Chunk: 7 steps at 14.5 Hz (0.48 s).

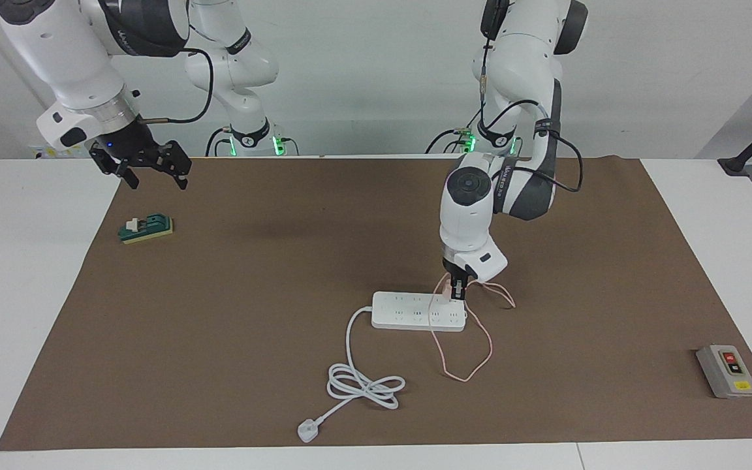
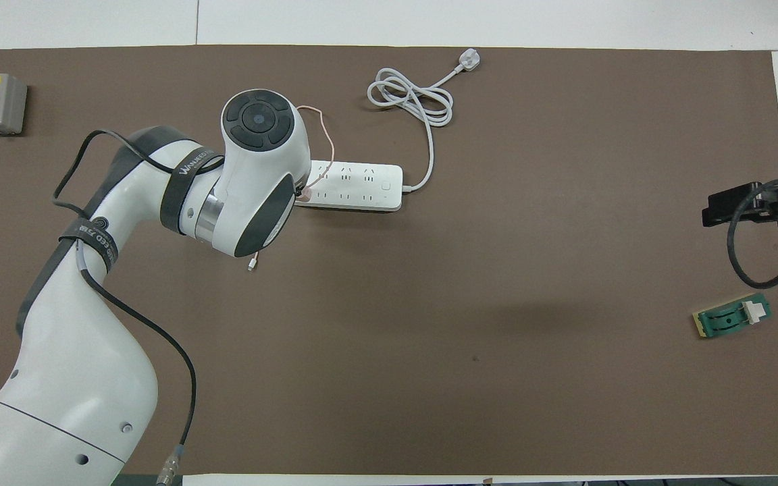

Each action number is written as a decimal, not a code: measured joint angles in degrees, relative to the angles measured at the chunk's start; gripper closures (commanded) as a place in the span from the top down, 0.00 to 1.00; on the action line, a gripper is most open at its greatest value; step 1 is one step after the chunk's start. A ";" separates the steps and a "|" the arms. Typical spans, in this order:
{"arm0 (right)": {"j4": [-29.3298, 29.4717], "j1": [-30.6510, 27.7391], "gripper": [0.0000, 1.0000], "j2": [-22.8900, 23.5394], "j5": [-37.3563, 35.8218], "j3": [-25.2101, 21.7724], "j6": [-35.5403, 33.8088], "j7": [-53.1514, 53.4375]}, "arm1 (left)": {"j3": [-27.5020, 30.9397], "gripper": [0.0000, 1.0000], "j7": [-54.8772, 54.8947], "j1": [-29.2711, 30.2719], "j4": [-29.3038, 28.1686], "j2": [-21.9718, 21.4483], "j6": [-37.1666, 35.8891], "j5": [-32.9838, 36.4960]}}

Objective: Plug charger into power strip
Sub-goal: 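Push the charger prongs into a strip socket with the left gripper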

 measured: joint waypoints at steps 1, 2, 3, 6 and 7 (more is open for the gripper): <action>0.00 0.00 1.00 0.00 0.00 0.00 0.00 0.00 | 0.03 0.00 0.69 0.00 0.46 0.00 -0.97 -0.67; 0.00 0.00 1.00 0.00 0.00 0.00 0.00 0.00 | 0.07 0.00 1.12 0.00 0.76 0.01 -1.93 -0.94; 0.00 0.00 1.00 0.00 0.00 0.00 0.00 0.00 | 0.15 0.00 1.49 0.00 1.03 0.00 -2.90 -1.08; 0.00 0.00 1.00 0.00 0.00 0.00 0.00 0.00 | 0.62 0.00 2.76 0.12 1.39 0.00 -4.16 -1.23; 0.00 0.00 1.00 0.00 0.00 0.00 0.00 0.00 | 0.77 0.00 2.92 0.32 1.43 0.00 -4.20 -1.23</action>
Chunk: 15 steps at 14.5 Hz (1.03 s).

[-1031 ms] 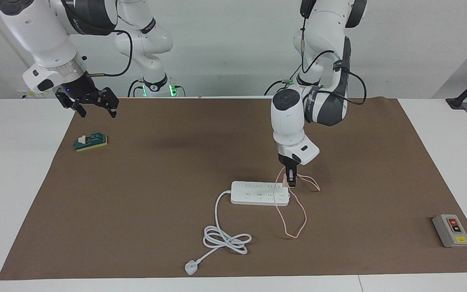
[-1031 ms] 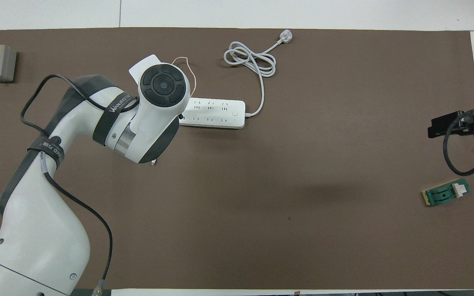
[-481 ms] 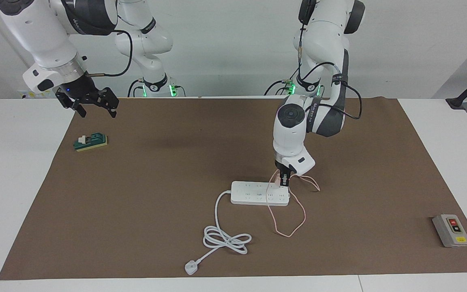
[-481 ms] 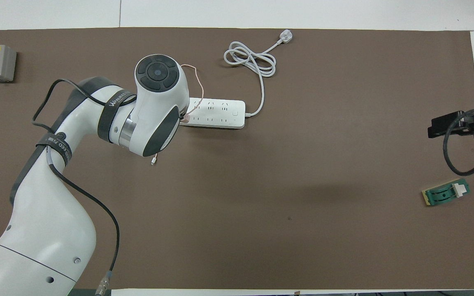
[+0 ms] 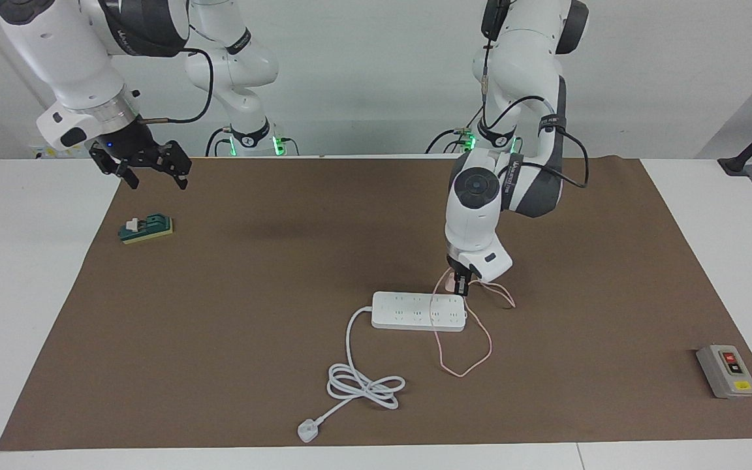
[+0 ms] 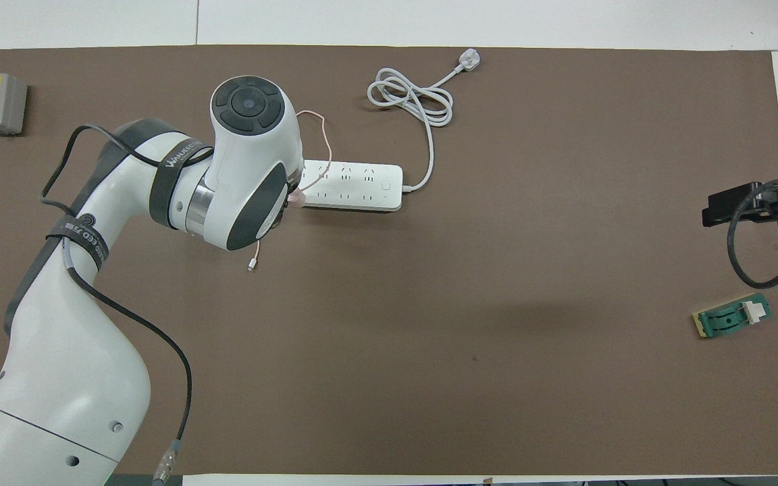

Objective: Plug charger into power strip
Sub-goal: 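Push the charger prongs into a strip socket with the left gripper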

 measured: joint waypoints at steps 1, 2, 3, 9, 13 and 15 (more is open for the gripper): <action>0.00 0.00 1.00 0.00 0.00 0.00 0.00 0.00 | 0.06 0.00 0.16 0.33 0.01 0.00 -0.02 0.00; 0.00 0.00 1.00 0.00 0.00 0.00 0.00 0.00 | 0.08 0.00 0.33 0.64 0.01 0.00 -0.05 0.00; 0.00 0.00 1.00 0.00 0.00 0.00 0.00 0.00 | 0.11 0.00 0.45 0.84 0.01 0.02 -0.09 0.00; 0.00 0.00 1.00 0.00 0.00 0.00 0.00 0.00 | 0.04 0.00 0.49 1.02 1.89 1.96 -0.10 -0.18; 0.00 0.00 1.00 0.00 0.00 0.00 0.00 0.00 | -0.02 0.00 0.45 1.02 4.31 3.77 -0.10 -0.34; 0.00 0.00 1.00 0.00 0.00 0.00 0.00 0.00 | -0.02 0.00 0.42 1.02 4.49 3.85 -0.10 -0.37</action>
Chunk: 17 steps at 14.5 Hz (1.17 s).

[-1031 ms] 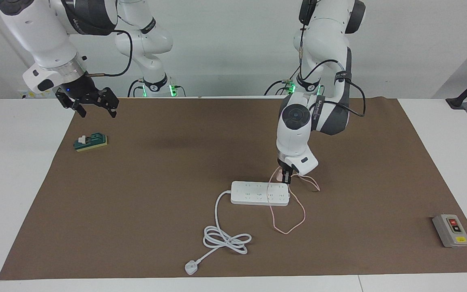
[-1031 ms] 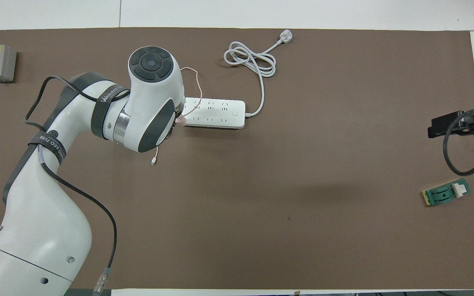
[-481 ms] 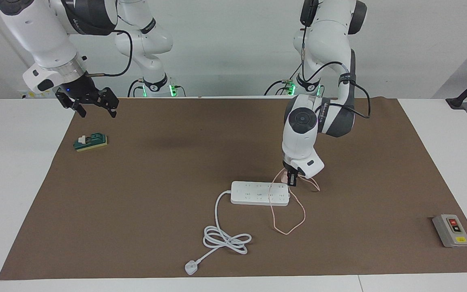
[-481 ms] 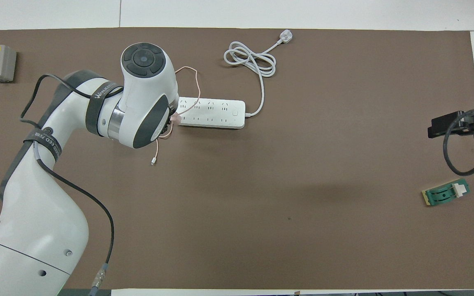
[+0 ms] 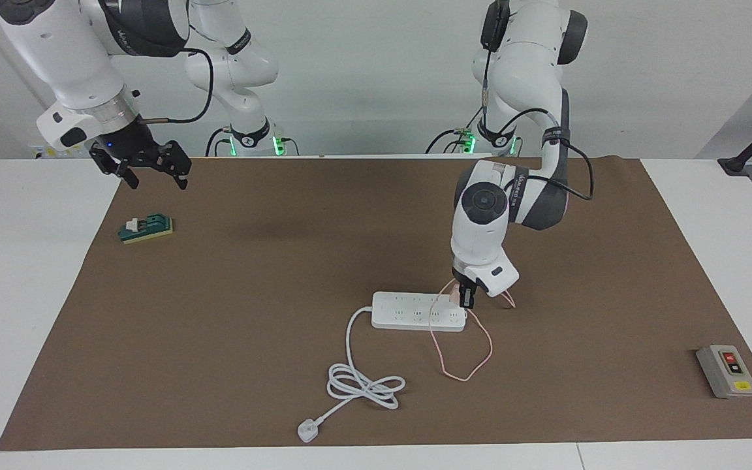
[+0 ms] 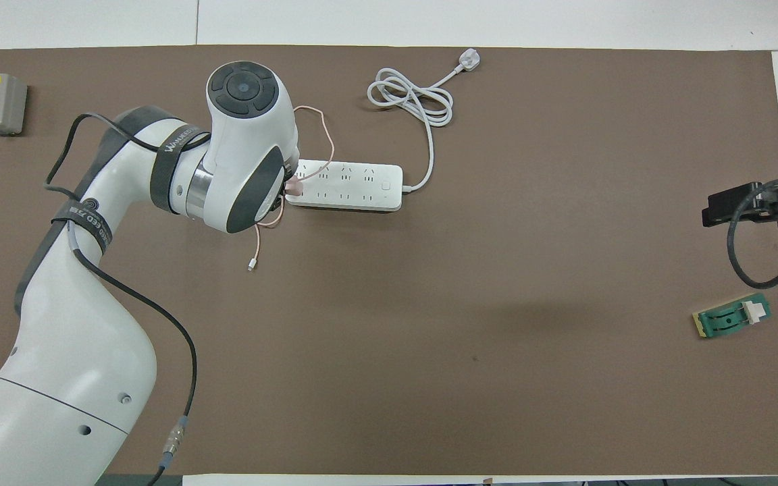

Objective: Plug charger into power strip
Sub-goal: 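Push the charger prongs into a strip socket with the left gripper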

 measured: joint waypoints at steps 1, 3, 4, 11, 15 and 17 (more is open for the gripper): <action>0.00 0.00 1.00 0.00 0.00 0.00 0.00 0.00 | 0.00 0.00 -0.02 0.00 0.00 0.06 -0.01 -0.03; 0.00 0.00 1.00 0.00 0.00 0.00 0.00 0.00 | 0.00 0.00 -0.38 0.00 0.00 0.42 -0.01 -0.08; 0.00 0.00 1.00 0.00 0.00 0.00 0.00 0.00 | 0.00 0.00 -0.63 0.00 0.00 0.61 -0.01 -0.12; 0.00 0.00 1.00 0.00 0.00 0.00 0.00 0.00 | -0.09 0.00 -3.96 -0.01 0.11 0.70 -0.01 -0.19; 0.00 0.00 1.00 0.00 0.00 0.00 0.00 0.00 | -0.19 0.00 -6.22 -0.13 0.11 0.70 -0.01 -0.20; 0.00 0.00 1.00 0.00 0.00 0.00 0.00 0.00 | -0.19 0.00 -6.69 -0.24 0.11 0.70 -0.02 -0.20</action>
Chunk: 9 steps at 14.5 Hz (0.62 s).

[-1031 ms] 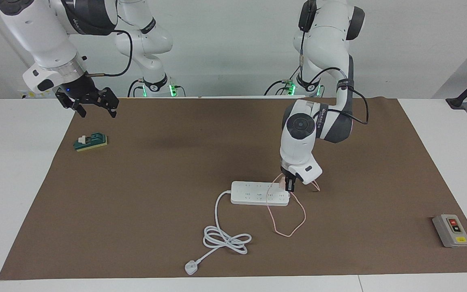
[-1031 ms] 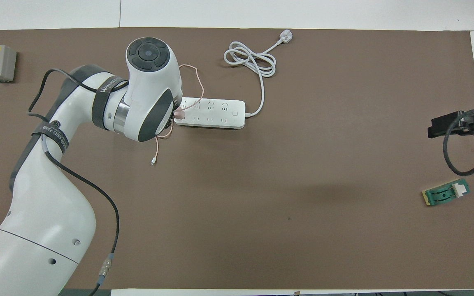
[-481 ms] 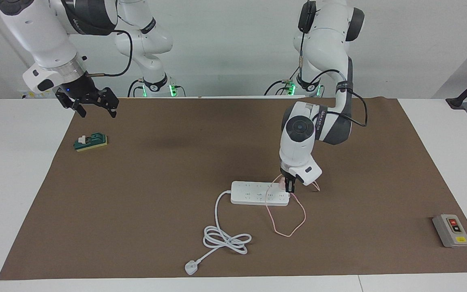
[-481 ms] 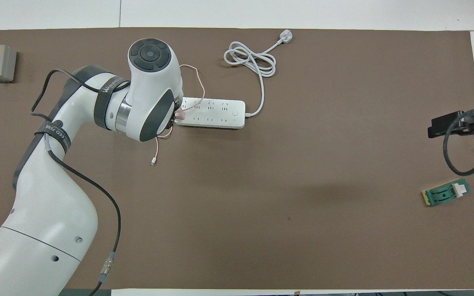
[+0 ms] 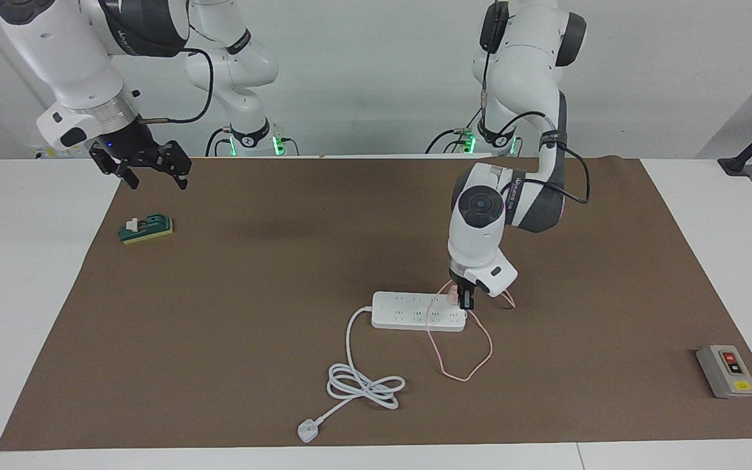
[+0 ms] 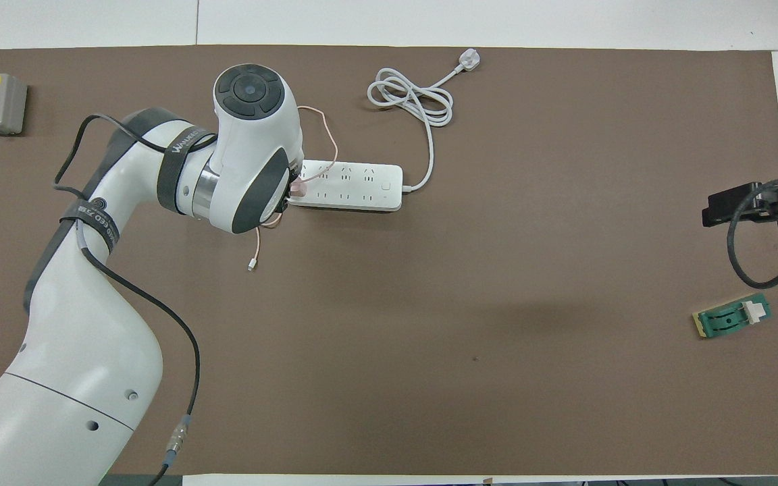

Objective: Plug charger into power strip
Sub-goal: 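Push the charger prongs into a strip socket with the left gripper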

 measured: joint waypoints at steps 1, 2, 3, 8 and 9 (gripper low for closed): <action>0.00 0.00 1.00 0.00 0.00 0.00 0.00 0.00 | 0.00 0.00 -0.14 -0.04 0.00 0.00 0.00 0.00; 0.00 0.00 1.00 0.00 0.00 0.00 0.00 0.00 | 0.00 0.00 -0.23 -0.08 0.00 0.00 -0.05 0.00; 0.00 0.00 1.00 0.00 0.00 0.00 0.00 0.00 | 0.00 0.00 -0.30 -0.11 0.00 0.00 -0.15 0.00; 0.00 0.00 1.00 0.00 0.00 0.00 0.00 0.00 | -0.04 0.00 -0.89 -0.22 0.08 0.47 -0.50 -0.03; 0.00 0.00 1.00 0.00 0.00 0.00 0.00 0.00 | -0.04 0.00 -0.93 -0.22 0.08 0.47 -0.50 -0.03</action>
